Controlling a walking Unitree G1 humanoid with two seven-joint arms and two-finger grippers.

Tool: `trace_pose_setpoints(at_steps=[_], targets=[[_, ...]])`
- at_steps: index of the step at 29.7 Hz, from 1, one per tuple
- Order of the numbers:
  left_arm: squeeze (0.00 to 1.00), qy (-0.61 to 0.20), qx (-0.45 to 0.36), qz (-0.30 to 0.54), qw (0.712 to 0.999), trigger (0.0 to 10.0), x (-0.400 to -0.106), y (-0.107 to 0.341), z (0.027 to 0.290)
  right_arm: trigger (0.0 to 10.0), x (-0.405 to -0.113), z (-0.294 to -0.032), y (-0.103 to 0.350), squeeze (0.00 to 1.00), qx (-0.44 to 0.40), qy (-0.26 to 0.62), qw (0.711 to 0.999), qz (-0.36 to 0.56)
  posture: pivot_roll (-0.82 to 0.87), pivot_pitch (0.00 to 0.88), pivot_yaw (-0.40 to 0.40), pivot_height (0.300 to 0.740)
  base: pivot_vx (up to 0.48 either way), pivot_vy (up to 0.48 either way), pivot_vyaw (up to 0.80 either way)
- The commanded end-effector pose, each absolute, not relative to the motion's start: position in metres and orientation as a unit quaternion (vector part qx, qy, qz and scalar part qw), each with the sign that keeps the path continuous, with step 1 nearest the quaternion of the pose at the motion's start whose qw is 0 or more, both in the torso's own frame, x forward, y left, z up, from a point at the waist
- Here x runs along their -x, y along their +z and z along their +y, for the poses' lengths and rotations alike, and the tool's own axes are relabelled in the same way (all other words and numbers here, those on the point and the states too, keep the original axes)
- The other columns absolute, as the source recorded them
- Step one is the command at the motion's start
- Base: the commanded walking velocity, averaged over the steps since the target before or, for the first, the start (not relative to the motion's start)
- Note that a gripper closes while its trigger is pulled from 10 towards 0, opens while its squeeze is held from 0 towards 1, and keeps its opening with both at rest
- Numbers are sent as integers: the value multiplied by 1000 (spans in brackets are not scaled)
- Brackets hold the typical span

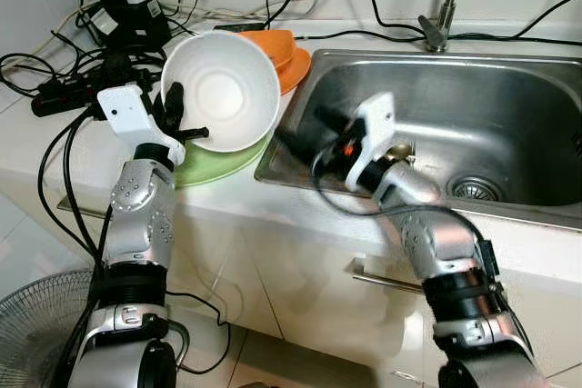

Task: Kitchen organization

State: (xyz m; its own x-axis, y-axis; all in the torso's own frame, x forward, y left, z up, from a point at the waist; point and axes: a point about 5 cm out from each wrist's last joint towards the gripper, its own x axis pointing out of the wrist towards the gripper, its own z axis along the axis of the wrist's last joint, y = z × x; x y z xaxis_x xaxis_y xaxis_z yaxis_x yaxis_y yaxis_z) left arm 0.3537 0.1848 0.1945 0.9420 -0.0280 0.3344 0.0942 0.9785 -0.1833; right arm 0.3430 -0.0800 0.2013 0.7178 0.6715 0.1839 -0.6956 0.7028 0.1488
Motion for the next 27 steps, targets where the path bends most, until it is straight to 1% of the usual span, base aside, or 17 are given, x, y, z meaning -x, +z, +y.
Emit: trace_pose_setpoints(at_steps=[1,2,4,7,20,21,22,27], targets=[[0,-44,87,-205,974,0,-350,207,183,10000,-345,-76,200,0,-129,370,919,-45,-27,0,172,740,0,0,0],[0,-51,86,-210,973,0,-350,209,180,10000,-345,-76,200,0,-139,370,918,-43,-26,0,171,740,0,0,0],[0,-67,90,-217,970,0,-349,211,173,10000,-348,-76,203,0,-193,361,912,-35,-25,0,169,740,0,0,0],[0,-78,89,-223,968,0,-348,213,168,10000,-350,-77,206,0,-223,357,907,-26,-27,0,169,740,0,0,0],[0,-125,100,-237,958,0,-343,218,145,10000,-355,-77,207,0,-255,348,902,-2,-30,0,160,740,0,0,0],[0,-128,101,-237,958,0,-343,218,144,8314,-356,-77,207,0,-256,347,902,-1,-30,0,159,740,0,0,0],[0,-132,101,-238,957,0,-342,218,142,0,-357,-77,207,0,-258,342,904,3,-27,0,157,740,0,0,0],[0,-142,100,-237,956,0,-340,217,138,0,-361,-79,202,0,-259,319,911,25,-24,0,156,740,0,0,0]])
